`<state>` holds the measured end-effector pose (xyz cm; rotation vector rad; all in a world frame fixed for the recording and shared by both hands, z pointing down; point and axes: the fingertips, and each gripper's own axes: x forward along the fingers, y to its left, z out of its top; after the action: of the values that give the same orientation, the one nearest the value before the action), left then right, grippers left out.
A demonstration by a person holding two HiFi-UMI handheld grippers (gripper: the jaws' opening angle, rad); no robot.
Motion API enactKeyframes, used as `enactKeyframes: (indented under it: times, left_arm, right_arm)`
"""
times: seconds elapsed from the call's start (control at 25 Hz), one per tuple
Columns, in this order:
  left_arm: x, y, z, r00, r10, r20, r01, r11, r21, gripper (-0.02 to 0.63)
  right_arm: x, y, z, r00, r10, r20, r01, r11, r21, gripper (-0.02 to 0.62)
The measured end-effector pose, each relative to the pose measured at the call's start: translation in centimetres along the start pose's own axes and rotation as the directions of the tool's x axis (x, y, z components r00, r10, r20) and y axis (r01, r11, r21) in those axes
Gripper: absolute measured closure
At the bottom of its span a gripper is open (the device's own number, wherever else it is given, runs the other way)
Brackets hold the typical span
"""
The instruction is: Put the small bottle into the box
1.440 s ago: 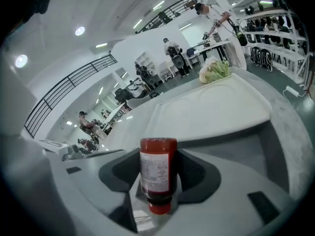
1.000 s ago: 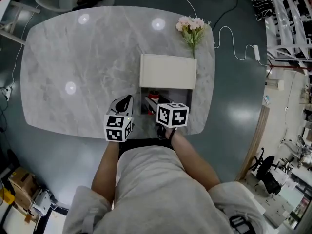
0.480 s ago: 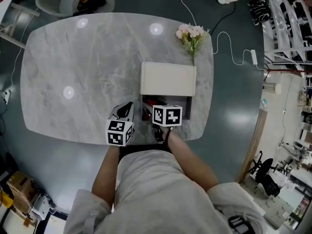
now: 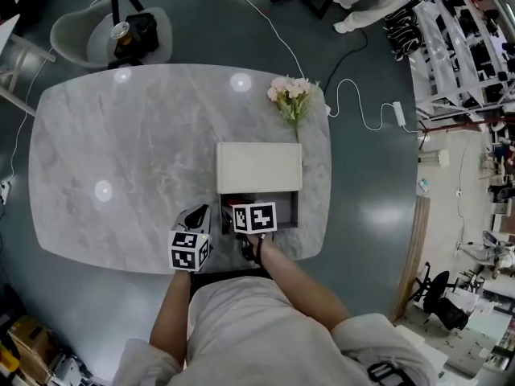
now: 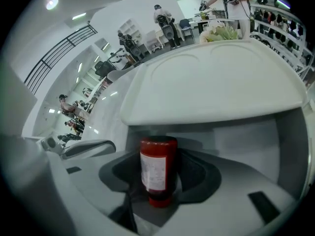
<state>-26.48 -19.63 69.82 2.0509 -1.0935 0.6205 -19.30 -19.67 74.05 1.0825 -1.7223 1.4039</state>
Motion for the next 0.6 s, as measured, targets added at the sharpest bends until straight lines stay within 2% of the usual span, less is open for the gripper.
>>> enactKeyframes:
  times: [0.2, 0.4, 0.6]
  left_arm:
    - [0.0, -0.8, 1.3, 1.000, -0.013, 0.014, 0.013, 1.000, 0.012, 0.581]
    - [-1.6, -0.3, 2.1, 0.999, 0.007, 0.039, -0.007, 1.000, -0.006, 0.581]
    - [-1.2, -2.9, 5.8, 0.993, 0.010, 0.121, -0.012, 1.000, 0.018, 0.581]
  right_arm:
    - [-0.3, -0.2, 0.6, 1.000, 0.013, 0.018, -0.013, 1.000, 0.000, 0.359]
    - [-0.8, 1.8, 0.1, 0.997, 0.071, 0.028, -0.070, 0.997, -0.038, 0.342]
    - [-5.3, 1.0, 2.5, 0.981, 0.102, 0.162, -0.079, 0.986, -0.143, 0.342]
